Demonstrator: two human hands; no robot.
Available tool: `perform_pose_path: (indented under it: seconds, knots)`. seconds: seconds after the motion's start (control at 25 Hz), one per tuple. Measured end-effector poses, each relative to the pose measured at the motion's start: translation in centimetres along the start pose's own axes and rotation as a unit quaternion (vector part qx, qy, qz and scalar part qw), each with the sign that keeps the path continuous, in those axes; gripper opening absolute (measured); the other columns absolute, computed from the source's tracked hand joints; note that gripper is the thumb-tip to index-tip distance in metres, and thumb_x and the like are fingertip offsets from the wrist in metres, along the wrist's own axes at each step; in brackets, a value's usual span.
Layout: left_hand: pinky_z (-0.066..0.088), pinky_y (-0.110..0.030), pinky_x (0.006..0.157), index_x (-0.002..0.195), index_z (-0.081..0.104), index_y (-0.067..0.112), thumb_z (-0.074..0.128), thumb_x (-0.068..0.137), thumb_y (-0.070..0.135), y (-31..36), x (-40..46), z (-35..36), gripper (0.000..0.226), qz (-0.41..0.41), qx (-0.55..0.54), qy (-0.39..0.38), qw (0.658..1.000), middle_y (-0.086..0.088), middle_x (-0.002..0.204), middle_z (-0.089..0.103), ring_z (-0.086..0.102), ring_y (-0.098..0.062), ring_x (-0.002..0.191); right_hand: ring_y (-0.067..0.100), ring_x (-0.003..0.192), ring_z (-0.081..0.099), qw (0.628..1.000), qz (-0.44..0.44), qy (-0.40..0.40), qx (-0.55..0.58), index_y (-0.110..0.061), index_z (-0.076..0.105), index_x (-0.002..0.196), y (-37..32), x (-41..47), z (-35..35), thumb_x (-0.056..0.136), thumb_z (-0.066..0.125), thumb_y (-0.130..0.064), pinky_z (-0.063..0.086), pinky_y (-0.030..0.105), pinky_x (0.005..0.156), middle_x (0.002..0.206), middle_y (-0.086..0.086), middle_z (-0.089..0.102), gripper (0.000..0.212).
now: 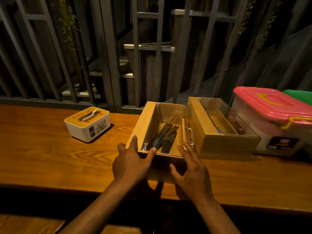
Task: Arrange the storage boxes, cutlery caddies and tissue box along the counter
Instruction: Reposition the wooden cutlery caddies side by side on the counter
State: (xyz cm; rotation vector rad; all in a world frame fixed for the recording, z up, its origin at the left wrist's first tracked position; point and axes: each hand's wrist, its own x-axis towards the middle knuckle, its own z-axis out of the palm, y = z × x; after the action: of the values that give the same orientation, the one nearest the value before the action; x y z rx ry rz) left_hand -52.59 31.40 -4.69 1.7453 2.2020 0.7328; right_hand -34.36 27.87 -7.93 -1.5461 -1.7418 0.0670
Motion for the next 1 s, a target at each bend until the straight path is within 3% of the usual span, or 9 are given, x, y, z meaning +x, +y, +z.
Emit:
perform_pose_path:
  seconds: [0.12, 0.24, 0.36, 0.48, 0.6, 0.68, 1.0]
  knots:
    - [0.052, -0.036, 0.079, 0.152, 0.021, 0.037, 0.043, 0.071, 0.086, -0.1, 0.1, -0.4, 0.097, 0.031, 0.026, -0.024, 0.999, -0.011, 0.144, 0.036, 0.053, -0.031, 0.121, 0.011, 0.141, 0.037, 1.0, -0.001, -0.013, 0.005, -0.033, 0.042, 0.144, 0.8, 0.0, -0.8, 0.083, 0.073, -0.037, 0.051, 0.034, 0.1, 0.158, -0.01, 0.032, 0.069]
    - [0.053, -0.039, 0.089, 0.149, 0.022, 0.045, 0.042, 0.055, 0.095, -0.8, 1.7, -1.8, 0.109, 0.164, 0.094, -0.053, 0.981, -0.007, 0.153, 0.029, 0.044, -0.029, 0.131, 0.011, 0.131, 0.048, 0.999, -0.008, -0.028, -0.021, -0.038, 0.04, 0.142, 1.0, 0.4, -1.5, 0.083, 0.071, -0.041, 0.055, 0.028, 0.089, 0.157, -0.013, 0.03, 0.067]
    - [0.052, -0.039, 0.089, 0.151, 0.011, 0.048, 0.016, 0.045, 0.102, 0.0, 2.6, -1.2, 0.119, 0.244, 0.181, -0.055, 0.951, -0.006, 0.16, 0.02, 0.041, -0.032, 0.134, 0.012, 0.137, 0.039, 0.997, -0.003, -0.062, -0.05, -0.041, 0.027, 0.146, 0.8, 0.8, -1.3, 0.083, 0.065, -0.043, 0.053, 0.027, 0.091, 0.161, -0.013, 0.016, 0.073]
    - [0.053, -0.036, 0.081, 0.151, 0.004, 0.046, 0.0, 0.044, 0.1, 1.3, 2.1, 0.7, 0.12, 0.236, 0.231, -0.011, 0.944, -0.009, 0.16, 0.018, 0.044, -0.036, 0.129, 0.015, 0.146, 0.025, 0.996, 0.012, -0.078, -0.051, -0.045, 0.013, 0.149, 1.5, 1.3, -1.3, 0.079, 0.066, -0.051, 0.047, 0.037, 0.104, 0.164, -0.013, 0.003, 0.088]
    - [0.053, -0.035, 0.079, 0.152, 0.005, 0.046, -0.002, 0.044, 0.098, 2.5, 1.9, 1.6, 0.12, 0.223, 0.235, 0.003, 0.946, -0.01, 0.16, 0.019, 0.046, -0.038, 0.127, 0.018, 0.151, 0.012, 0.993, 0.024, -0.09, -0.077, -0.046, 0.012, 0.15, 2.8, 2.3, -1.8, 0.072, 0.069, -0.063, 0.021, 0.05, 0.12, 0.165, -0.012, 0.005, 0.098]
    - [0.053, -0.035, 0.077, 0.152, 0.007, 0.046, -0.002, 0.043, 0.098, 3.2, 2.7, 2.0, 0.122, 0.221, 0.231, 0.006, 0.947, -0.01, 0.16, 0.02, 0.047, -0.038, 0.126, 0.018, 0.152, 0.006, 0.989, 0.03, -0.095, -0.109, -0.045, 0.011, 0.15, 3.4, 3.1, -1.9, 0.071, 0.071, -0.065, 0.007, 0.052, 0.122, 0.165, -0.01, 0.006, 0.101]
    - [0.053, -0.037, 0.077, 0.151, 0.011, 0.045, 0.008, 0.047, 0.1, 3.9, 5.8, 3.1, 0.118, 0.227, 0.23, 0.011, 0.946, -0.01, 0.158, 0.024, 0.047, -0.039, 0.127, 0.021, 0.151, 0.01, 0.985, 0.018, -0.076, -0.154, -0.042, 0.017, 0.148, 4.7, 5.8, -0.8, 0.071, 0.071, -0.064, 0.004, 0.058, 0.121, 0.164, -0.006, 0.017, 0.097]
